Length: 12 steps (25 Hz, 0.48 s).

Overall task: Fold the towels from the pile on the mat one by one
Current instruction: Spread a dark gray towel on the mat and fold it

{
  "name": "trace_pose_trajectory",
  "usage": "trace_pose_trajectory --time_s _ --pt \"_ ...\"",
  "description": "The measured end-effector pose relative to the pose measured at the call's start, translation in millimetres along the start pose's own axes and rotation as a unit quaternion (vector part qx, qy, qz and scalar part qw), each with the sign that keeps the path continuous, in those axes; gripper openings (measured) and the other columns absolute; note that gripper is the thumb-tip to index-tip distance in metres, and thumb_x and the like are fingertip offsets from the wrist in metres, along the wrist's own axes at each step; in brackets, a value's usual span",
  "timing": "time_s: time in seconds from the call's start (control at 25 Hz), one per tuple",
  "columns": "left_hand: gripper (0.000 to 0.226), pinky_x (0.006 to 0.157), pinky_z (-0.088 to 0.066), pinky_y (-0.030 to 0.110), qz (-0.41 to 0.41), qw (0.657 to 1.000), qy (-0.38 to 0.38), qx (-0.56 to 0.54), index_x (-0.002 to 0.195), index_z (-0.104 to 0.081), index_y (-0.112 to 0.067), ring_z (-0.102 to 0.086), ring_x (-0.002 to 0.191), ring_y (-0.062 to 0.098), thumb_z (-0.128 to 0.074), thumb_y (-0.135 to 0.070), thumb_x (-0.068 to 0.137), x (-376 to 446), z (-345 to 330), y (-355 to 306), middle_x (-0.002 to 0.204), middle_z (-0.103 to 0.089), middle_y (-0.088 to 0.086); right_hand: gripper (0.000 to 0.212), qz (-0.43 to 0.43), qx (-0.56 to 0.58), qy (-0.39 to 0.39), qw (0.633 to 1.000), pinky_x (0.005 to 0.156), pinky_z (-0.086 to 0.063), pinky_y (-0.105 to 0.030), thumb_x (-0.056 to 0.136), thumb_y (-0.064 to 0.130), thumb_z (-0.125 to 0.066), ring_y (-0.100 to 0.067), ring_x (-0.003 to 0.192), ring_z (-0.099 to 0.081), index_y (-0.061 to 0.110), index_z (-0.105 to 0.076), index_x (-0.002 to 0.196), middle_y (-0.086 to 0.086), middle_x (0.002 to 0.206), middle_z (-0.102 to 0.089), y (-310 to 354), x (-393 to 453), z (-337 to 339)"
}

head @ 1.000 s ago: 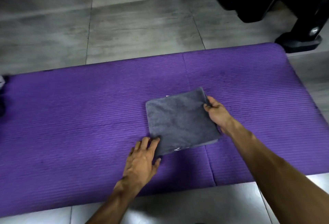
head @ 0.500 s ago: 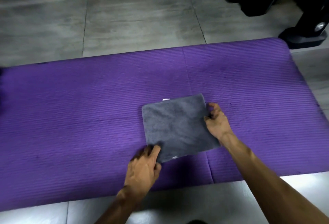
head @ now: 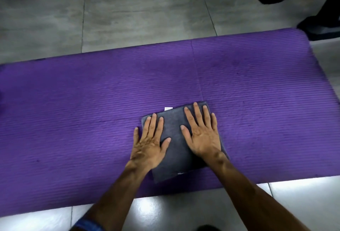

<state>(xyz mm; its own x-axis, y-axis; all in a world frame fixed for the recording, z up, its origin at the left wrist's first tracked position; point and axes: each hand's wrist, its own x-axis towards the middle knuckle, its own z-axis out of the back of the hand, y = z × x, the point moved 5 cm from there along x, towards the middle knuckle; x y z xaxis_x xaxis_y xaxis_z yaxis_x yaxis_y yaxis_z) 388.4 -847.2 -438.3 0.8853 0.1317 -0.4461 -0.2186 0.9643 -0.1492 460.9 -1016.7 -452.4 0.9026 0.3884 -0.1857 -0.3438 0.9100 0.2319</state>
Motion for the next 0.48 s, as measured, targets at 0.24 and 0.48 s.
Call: trace_pose_trajectory --time_s 0.24,0.48 --pt "0.069 0.116 -0.018 0.053 -0.046 0.993 -0.106 0.036 0.154 -0.022 -0.014 -0.015 0.149 0.024 -0.024 -0.054 0.097 -51 -24 -3 0.161 -0.017 0.008 0.067 -0.008 -0.034 -0.022 0.999 0.120 -0.002 -0.057 0.097 0.057 -0.022 -0.032 0.151 -0.003 0.030 -0.010 0.157 -0.005 0.165 -0.006 6 -2 2" --pt "0.073 0.113 -0.027 0.053 -0.042 0.993 -0.109 0.009 0.149 -0.033 -0.006 -0.028 0.145 0.028 -0.045 -0.041 0.086 -122 -66 17 0.158 -0.026 0.011 0.063 0.111 -0.043 -0.039 0.992 0.117 -0.018 -0.057 0.099 0.054 -0.028 -0.030 0.151 -0.012 0.026 -0.024 0.155 -0.005 0.164 -0.015 -9 -84 -2"
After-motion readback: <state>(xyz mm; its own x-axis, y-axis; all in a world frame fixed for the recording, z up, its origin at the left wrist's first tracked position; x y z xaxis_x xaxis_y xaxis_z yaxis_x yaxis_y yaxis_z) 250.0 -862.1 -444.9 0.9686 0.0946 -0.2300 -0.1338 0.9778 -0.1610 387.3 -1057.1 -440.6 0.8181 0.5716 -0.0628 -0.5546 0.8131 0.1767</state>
